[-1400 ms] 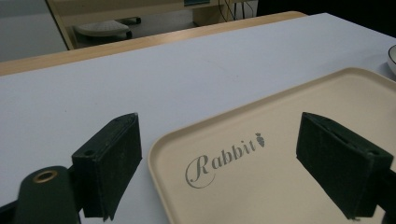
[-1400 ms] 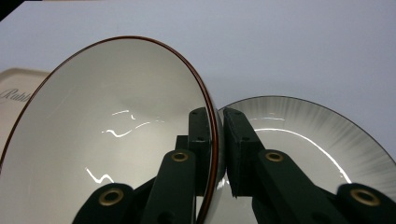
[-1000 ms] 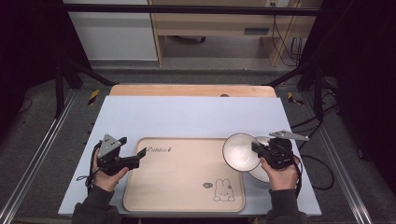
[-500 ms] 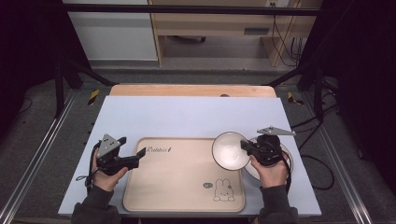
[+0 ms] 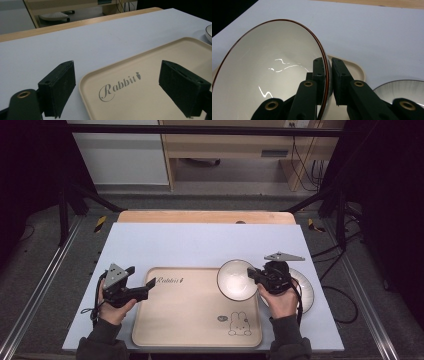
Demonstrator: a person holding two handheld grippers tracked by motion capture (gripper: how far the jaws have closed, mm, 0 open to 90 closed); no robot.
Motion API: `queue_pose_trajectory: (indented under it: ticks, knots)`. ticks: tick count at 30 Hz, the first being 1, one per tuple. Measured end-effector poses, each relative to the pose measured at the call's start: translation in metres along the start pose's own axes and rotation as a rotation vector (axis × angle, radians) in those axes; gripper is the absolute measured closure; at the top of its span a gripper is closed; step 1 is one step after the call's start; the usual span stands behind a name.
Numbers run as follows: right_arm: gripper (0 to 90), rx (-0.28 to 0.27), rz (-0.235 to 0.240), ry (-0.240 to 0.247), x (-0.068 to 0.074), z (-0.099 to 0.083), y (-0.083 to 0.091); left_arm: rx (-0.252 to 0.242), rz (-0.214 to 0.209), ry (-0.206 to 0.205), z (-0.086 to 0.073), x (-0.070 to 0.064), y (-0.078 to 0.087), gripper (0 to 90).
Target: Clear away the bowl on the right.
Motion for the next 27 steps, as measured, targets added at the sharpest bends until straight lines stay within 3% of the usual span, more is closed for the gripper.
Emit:
queue_pose_trajectory:
  ticks: [15,27]
  knots:
    - [81.7,0.007,0.041,0.037,0.020,0.010,-0.019,0.000,0.001,-0.002,0.000,0.001,0.001,13.5]
    - [81.7,0.021,0.054,0.040,0.026,0.013,-0.035,0.001,0.001,-0.002,0.000,0.001,0.001,13.5]
Point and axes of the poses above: each handheld gripper's, and its own axes: y roughly backward along the jaws, z roughly out of its top, x roughly to its left, the point moved 5 cm from there along -y, roughly forward along the jaws, and after that the axes turned 1 degree about y, right-handed, at the moved point
